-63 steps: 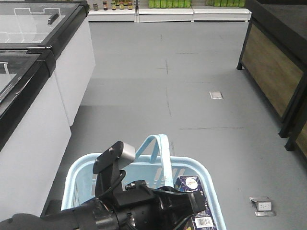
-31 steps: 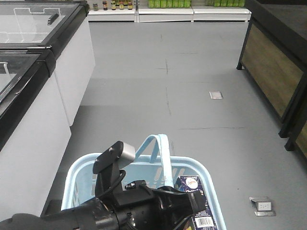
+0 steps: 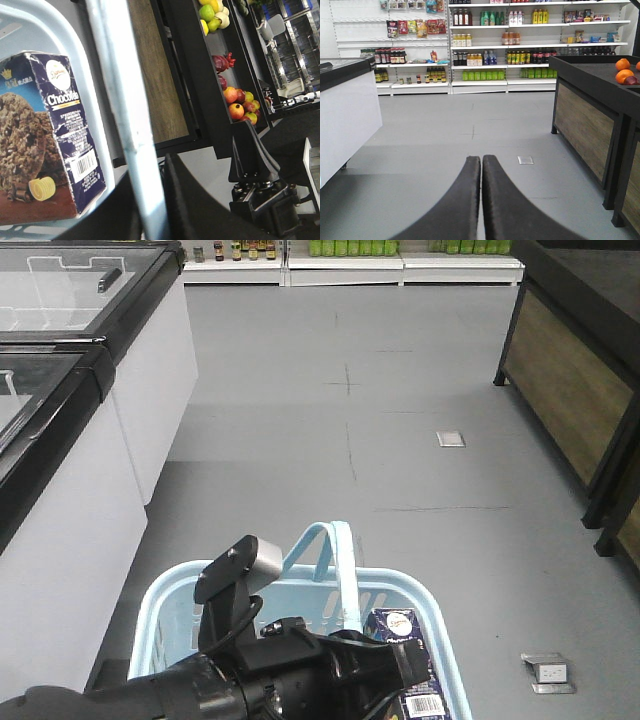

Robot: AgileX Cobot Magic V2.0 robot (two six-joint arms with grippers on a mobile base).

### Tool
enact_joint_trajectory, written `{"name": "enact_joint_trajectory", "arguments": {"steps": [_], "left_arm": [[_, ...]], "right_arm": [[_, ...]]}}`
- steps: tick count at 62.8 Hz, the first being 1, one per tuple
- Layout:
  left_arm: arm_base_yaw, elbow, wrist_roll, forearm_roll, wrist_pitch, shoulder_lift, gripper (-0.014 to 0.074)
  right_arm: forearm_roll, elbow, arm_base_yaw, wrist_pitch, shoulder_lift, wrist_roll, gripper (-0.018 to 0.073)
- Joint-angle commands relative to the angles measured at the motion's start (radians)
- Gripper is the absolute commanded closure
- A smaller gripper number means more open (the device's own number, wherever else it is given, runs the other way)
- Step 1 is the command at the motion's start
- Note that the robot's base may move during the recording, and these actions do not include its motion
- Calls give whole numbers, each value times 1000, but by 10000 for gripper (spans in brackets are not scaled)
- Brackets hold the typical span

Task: Left arm holds basket, right arm returns cookies
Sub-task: 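Hold the basket with the left gripper while driving forward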

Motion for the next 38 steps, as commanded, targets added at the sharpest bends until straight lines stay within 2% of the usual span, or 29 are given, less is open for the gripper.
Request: {"name": "enact_joint_trajectory", "arguments": {"steps": [1,38], "left_arm": [[-6,-33,11,11,-43,-43,602],[-4,-33,11,11,6,-43,602]], "right_arm": [[-6,1,1,-77,-10,-3,566],[-6,1,1,-76,-10,-3,566]]}}
